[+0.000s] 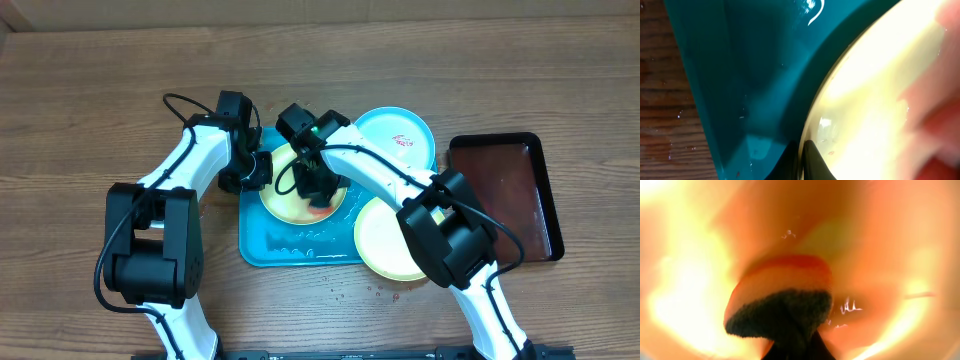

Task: Clean dirty plates on tray and stack at the side
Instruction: 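Scrub the yellow plate with the sponge while left gripper holds it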

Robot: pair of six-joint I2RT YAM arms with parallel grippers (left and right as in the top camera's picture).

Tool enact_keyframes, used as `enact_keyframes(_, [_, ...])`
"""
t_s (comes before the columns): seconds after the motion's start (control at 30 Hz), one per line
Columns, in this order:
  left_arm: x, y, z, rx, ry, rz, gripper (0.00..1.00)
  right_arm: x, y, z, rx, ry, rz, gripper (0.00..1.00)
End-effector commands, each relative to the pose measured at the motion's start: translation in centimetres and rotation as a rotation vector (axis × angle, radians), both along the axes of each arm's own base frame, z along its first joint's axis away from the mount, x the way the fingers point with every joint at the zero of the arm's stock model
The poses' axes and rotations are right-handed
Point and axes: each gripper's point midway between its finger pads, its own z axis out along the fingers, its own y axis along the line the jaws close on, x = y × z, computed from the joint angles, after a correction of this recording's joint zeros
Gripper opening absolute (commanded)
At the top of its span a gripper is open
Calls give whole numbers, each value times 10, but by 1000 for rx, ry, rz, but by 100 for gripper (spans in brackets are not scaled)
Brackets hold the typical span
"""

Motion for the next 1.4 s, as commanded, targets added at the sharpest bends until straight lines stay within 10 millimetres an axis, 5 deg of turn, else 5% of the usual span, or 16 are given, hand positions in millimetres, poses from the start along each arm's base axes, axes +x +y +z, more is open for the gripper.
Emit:
enact_keyframes(0.0, [0,6,-9,29,10,-22,4,51,-52,4,-258,-238,-46,4])
enact_keyframes(0.33, [-10,9,-10,45,53,-2,4,69,-42,3,-190,-288,-72,4])
enact_keyframes(0.63, [-14,14,-10,70,78,58,4,7,-45,-8,-115,45,-65,4])
enact_keyframes(1.0, [-8,12,-10,57,56,63,5,-36,41,-14,182,157,43,4])
enact_keyframes(1.2, [-9,7,-10,31,58,61,4,-19,73,-11,285,69,-6,4])
enact_keyframes(1.37, [-8,3,-9,6,58,61,4,19,66,-6,348,6,-114,4])
